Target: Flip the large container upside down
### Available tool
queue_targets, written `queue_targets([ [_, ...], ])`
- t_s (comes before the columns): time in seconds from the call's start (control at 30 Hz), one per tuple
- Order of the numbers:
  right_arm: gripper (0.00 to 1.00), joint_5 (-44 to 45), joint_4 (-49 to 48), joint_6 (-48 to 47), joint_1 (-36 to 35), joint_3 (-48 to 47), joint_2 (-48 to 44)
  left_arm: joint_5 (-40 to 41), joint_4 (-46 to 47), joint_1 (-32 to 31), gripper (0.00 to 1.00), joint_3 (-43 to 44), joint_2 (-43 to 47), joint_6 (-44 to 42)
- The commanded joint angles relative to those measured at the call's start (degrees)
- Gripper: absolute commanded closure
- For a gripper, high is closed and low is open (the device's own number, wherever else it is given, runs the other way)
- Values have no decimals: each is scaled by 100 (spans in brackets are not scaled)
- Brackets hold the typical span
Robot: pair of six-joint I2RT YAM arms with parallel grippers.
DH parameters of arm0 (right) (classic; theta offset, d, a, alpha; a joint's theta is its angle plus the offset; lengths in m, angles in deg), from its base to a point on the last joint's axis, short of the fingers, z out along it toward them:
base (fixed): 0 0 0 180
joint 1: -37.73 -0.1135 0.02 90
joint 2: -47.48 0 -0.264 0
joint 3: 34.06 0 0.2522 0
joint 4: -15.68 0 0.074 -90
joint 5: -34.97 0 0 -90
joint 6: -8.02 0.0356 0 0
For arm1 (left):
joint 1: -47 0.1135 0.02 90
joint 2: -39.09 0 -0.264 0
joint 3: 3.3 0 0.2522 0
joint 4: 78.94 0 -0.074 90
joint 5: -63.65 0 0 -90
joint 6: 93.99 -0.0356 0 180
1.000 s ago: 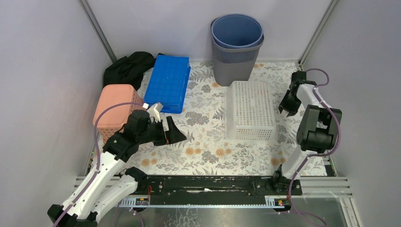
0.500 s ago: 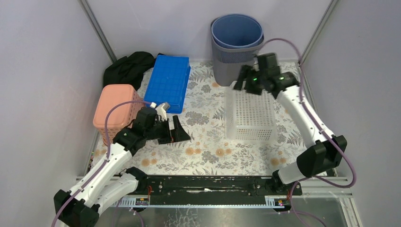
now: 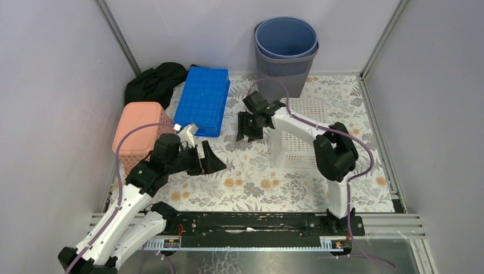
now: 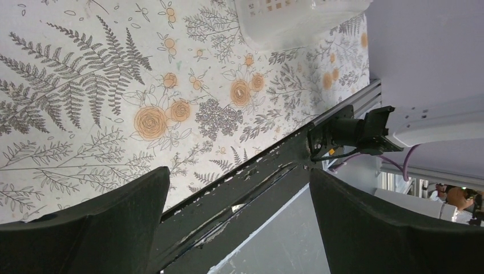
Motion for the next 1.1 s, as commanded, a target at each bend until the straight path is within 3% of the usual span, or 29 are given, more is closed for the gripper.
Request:
queue_targets([
  [0.0, 43, 484, 196, -91, -9, 289, -80, 139, -56, -42, 0, -216, 402, 278],
  [0.4, 40, 1291, 380, -656, 438, 1073, -169, 238, -119, -38, 0, -355, 477, 353],
  [0.8, 14, 1330, 438, -1002, 1170, 1525, -629, 233, 11, -38, 0, -372, 268, 324],
  [1.07, 10, 1474, 547, -1178, 1844, 1519, -840, 211, 3, -38, 0, -351, 255, 303],
])
